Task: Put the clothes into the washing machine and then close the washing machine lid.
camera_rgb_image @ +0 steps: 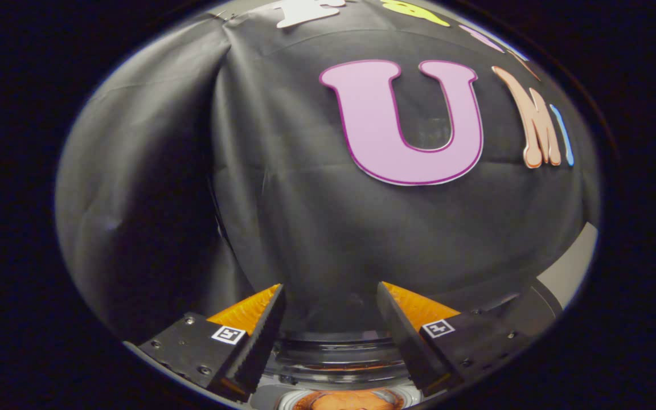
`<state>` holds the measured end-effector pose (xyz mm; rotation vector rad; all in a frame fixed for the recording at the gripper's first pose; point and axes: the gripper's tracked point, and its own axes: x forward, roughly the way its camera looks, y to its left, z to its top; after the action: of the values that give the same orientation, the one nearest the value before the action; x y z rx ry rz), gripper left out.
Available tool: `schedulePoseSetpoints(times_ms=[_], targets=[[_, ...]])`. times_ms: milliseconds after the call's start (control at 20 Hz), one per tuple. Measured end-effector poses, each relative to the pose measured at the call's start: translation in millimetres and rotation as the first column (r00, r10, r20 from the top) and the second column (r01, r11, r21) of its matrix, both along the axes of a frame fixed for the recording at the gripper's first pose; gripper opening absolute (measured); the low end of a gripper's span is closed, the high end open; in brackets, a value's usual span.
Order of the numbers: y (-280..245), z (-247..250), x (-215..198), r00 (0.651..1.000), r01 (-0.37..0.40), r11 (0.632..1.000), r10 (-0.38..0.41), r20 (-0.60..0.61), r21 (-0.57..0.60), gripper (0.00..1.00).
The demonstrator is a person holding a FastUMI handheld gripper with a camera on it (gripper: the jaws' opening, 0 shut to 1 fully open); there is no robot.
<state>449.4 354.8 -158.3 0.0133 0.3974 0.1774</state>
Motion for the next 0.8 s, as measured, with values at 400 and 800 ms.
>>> schedulePoseSetpoints(times_ms=[400,800], targets=[[-9.2,-12.1,7.9,0.999,0.031,0.997,-0.029,0.038,-0.072,0.96],[-16.0,-8.3,7.8,0.997,0.035,0.995,-0.029,0.069,-0.088,0.97]])
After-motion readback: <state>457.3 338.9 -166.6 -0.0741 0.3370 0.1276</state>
